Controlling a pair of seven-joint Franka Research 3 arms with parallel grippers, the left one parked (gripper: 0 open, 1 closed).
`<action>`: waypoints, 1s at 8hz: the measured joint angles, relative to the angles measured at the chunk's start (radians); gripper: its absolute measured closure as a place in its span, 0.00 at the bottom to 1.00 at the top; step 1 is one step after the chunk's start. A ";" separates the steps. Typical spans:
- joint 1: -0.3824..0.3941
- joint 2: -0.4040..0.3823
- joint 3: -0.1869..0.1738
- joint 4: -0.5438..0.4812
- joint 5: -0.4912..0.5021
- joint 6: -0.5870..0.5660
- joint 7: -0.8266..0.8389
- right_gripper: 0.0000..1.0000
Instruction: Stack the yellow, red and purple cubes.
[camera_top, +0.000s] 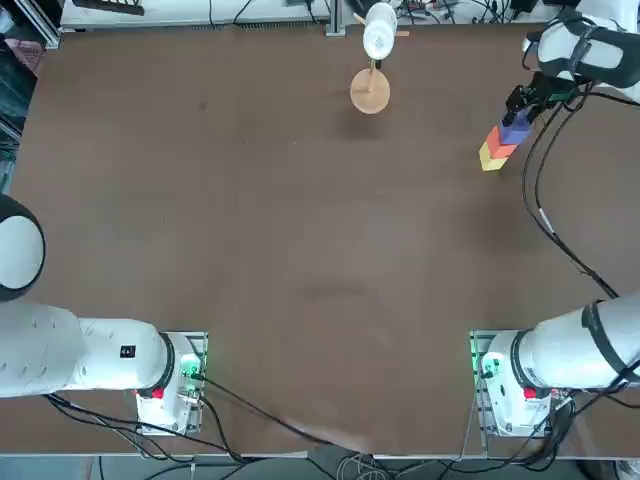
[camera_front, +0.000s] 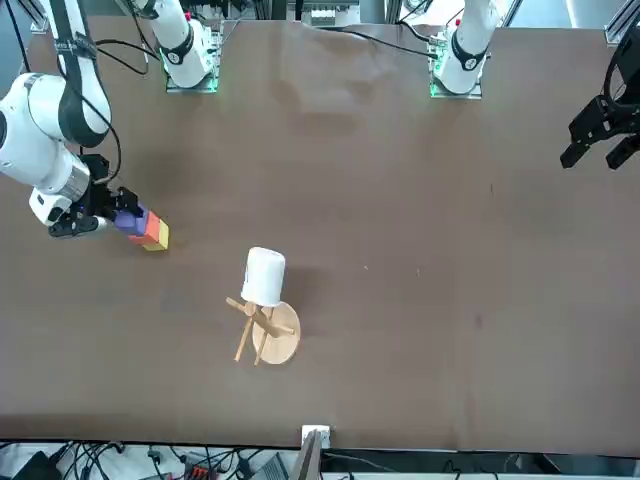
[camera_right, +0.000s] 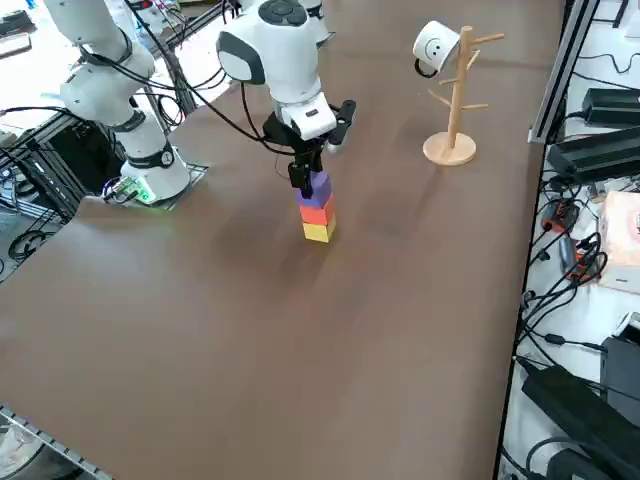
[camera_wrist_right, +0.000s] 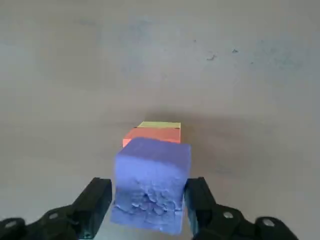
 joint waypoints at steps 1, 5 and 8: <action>0.000 0.000 0.000 0.000 0.000 0.000 0.000 0.02; 0.000 0.000 0.000 0.000 0.000 0.002 0.000 0.00; 0.000 -0.010 0.000 0.010 0.000 -0.003 0.000 0.00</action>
